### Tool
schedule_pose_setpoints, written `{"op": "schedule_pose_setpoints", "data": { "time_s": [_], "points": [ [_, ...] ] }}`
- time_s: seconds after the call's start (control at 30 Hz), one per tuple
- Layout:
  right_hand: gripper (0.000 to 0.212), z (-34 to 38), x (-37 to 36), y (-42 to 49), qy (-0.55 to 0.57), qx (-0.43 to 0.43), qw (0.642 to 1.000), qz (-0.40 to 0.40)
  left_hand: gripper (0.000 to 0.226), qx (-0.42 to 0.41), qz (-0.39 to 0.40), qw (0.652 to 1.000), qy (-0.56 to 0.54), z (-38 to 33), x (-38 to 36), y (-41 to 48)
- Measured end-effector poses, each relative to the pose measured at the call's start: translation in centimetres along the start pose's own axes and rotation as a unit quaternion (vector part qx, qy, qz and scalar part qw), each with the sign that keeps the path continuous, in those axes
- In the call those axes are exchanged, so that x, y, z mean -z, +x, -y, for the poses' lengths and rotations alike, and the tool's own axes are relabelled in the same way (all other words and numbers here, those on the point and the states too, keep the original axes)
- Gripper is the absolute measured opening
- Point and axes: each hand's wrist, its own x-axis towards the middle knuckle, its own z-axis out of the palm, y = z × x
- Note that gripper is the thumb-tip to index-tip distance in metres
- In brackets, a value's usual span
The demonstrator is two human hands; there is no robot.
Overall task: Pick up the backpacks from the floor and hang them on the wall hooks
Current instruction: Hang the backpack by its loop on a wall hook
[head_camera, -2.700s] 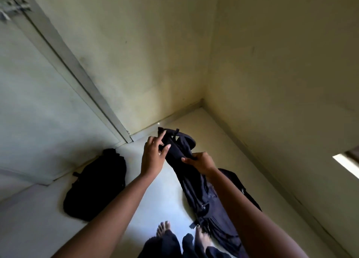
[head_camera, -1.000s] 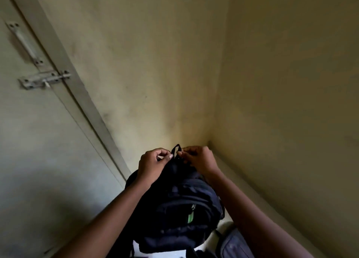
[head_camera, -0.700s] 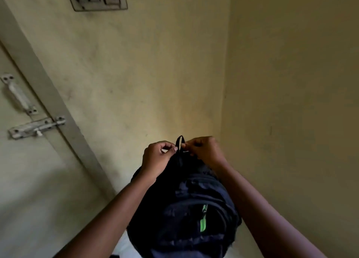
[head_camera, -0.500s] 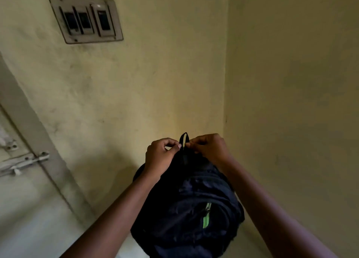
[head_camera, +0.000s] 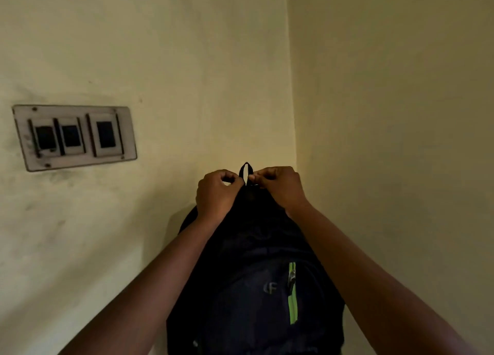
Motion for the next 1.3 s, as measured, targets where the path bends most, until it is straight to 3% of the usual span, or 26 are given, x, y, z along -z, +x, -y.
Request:
{"op": "schedule_pose_setpoints", "data": {
  "time_s": [0.5,0.73,1.3],
  "points": [
    [0.023,11.2,-0.1,21.6,-0.003,0.158,0.983,-0.094,0.013,-0.212,-0.149,0.964,0.067,-8.8,1.1,21.6],
    [0.022,15.1,-0.9,28.5,0.038,0.236,0.966,-0.102,0.013,-0.252,-0.243,0.932,0.096,-11.5,2.0,27.7],
    [0.025,23.4,1.4,37.6,0.107,0.267,0.953,-0.094,0.016,-0.274,-0.283,0.905,0.158,-19.3,4.5,36.5]
  ]
}}
